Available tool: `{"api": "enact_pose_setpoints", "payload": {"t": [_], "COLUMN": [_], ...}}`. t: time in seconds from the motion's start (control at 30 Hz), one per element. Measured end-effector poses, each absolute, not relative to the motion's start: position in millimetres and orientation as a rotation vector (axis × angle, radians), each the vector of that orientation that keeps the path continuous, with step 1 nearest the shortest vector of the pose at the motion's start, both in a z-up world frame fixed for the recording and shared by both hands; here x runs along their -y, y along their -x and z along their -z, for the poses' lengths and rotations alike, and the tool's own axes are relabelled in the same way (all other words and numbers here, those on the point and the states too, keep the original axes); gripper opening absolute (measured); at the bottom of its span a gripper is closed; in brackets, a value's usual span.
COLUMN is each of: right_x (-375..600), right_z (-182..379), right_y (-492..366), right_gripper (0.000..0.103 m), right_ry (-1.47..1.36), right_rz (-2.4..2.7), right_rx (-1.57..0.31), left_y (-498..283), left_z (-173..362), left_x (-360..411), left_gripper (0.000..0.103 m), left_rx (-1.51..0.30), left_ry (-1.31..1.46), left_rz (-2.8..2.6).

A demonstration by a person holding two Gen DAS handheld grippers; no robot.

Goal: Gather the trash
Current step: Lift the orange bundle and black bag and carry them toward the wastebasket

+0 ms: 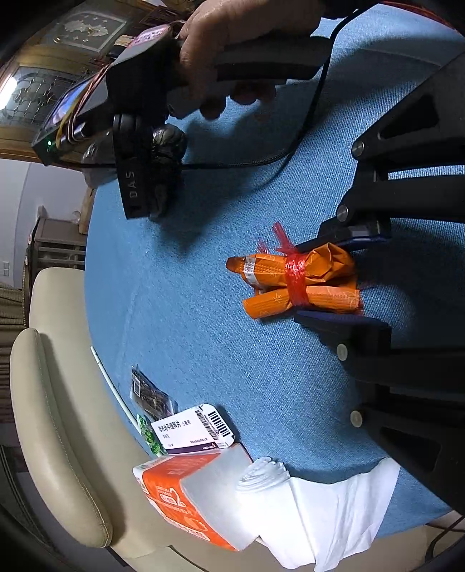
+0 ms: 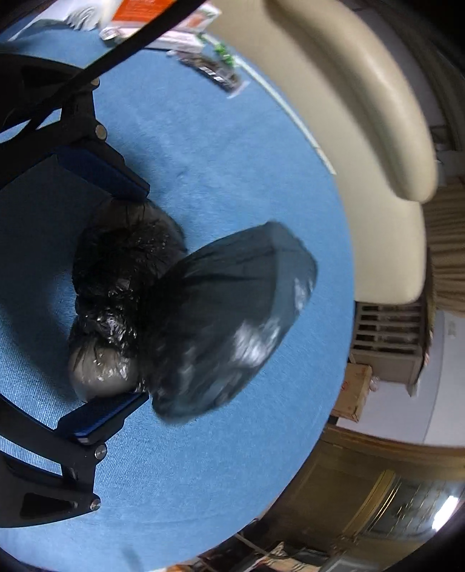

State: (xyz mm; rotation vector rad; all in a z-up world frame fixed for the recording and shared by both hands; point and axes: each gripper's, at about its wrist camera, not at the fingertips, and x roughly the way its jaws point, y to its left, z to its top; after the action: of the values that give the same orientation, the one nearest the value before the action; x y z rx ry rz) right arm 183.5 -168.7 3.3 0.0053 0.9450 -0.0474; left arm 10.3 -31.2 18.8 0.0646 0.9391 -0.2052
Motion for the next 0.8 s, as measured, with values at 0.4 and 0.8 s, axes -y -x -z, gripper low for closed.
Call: {"api": "enact_pose_setpoints", "payload": {"t": [0.4, 0.8], "right_x": [209.0, 248.7], "right_z": [-39.4, -61.5], "right_y": [-100.0, 63.3], "right_gripper": [0.078, 0.078], "right_ry": [-0.118, -0.326], "right_rz": [0.041, 0.149], "right_rx": [-0.888, -0.841], "left_y": [-6.8, 49.2], "left_z": [-23.7, -42.0], "left_x": [29.3, 50.5], "left_gripper": [0.031, 0.031], "left_rx": [-0.956, -0.915], "left_ry": [-0.021, -0.081], "left_rz": [0.217, 0.337]}}
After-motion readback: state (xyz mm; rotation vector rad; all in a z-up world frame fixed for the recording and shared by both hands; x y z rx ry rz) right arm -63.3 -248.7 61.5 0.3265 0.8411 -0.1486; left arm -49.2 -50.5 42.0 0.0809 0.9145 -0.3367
